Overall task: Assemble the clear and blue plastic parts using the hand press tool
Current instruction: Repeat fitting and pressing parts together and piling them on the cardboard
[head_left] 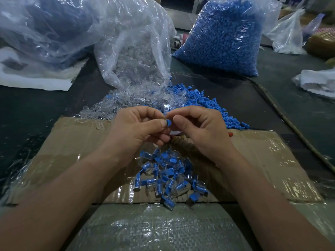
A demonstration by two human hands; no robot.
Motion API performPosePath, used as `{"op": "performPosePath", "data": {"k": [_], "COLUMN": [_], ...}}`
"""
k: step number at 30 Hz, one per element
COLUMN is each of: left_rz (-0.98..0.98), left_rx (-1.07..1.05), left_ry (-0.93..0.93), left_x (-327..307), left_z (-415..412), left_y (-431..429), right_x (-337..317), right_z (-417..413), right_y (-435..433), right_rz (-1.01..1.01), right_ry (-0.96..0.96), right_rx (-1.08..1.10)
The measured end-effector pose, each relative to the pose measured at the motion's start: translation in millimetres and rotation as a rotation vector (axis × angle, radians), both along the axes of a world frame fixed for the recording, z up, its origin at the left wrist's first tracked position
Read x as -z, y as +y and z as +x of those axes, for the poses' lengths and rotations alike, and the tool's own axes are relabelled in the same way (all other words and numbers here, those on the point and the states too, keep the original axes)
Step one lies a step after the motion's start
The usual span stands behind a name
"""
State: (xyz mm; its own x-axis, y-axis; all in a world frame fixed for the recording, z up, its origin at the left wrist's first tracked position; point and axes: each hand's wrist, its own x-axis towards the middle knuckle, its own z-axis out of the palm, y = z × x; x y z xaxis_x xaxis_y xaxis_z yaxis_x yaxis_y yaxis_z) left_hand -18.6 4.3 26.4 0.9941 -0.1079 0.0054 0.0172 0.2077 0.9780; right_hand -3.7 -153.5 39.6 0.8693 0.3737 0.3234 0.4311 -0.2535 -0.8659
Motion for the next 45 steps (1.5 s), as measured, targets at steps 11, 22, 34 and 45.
{"op": "performPosePath", "data": {"k": [11, 22, 34, 45], "left_rz": [0.167, -0.015, -0.12, -0.15], "left_rx": [-0.038, -0.053, -0.057, -0.059], "left_ry": [-0.142, -0.026, 0.043, 0.04], "left_x": [5.4, 5.6, 6.1, 9.5], "left_z": [-1.0, 3.3, 6.7, 9.5], "left_y": [-1.9, -2.7, 2.2, 2.9], "right_x": [1.7, 0.2, -8.5, -5.0], "right_z": [2.1, 10.7, 23.9, 18.9], "right_y": [4.2, -11.8, -52.8, -33.0], "right_rz": [-0.125, -0.223, -0.81, -1.025], "right_ry": [0.081, 0.157, 0.366, 0.048], "right_rx": [0.018, 0.032, -0.022, 0.141]}}
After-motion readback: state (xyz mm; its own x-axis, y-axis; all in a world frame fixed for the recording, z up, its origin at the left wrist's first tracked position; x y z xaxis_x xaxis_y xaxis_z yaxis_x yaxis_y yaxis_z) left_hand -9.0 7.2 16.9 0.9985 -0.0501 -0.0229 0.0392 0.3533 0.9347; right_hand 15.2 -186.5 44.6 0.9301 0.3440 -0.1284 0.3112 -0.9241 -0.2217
